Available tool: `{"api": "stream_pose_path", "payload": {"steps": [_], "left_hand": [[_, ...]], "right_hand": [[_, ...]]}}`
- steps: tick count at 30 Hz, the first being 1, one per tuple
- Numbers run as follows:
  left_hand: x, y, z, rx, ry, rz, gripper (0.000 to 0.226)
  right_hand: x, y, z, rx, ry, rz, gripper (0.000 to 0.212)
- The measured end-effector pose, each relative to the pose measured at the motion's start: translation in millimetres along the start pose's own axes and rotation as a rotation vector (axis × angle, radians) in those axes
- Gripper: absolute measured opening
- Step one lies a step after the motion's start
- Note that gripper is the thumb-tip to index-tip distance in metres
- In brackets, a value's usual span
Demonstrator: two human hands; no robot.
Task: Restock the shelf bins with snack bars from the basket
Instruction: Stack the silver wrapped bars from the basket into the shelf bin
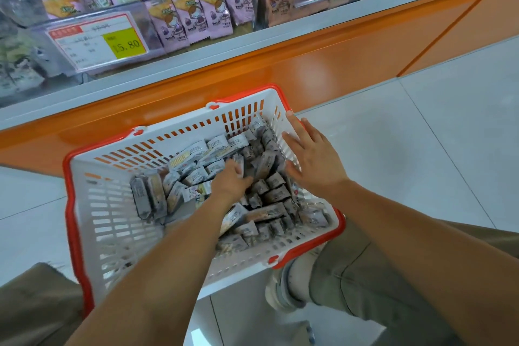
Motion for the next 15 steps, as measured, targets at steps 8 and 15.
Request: {"api": "stream_pose_path", "payload": {"steps": [8, 15], "left_hand": [[-53, -19, 58, -0.065, -0.103, 0.638, 0.03], [-126, -46, 137, 0.063, 0.118, 0.818, 0.027]], "right_hand": [[-13, -8, 0, 0.051, -0.197, 0.078, 0.067], [-52, -70, -9, -0.069, -0.185, 0.053, 0.067]]}}
Point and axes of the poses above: each hand's wrist, its own z-axis away from the middle knuckle, its own x-axis out of the palm, y = z × x, the point moved 3 cm from there along -z, towards the middle knuckle, and after that the axes turned 13 degrees about -z, right-handed, at the moved point
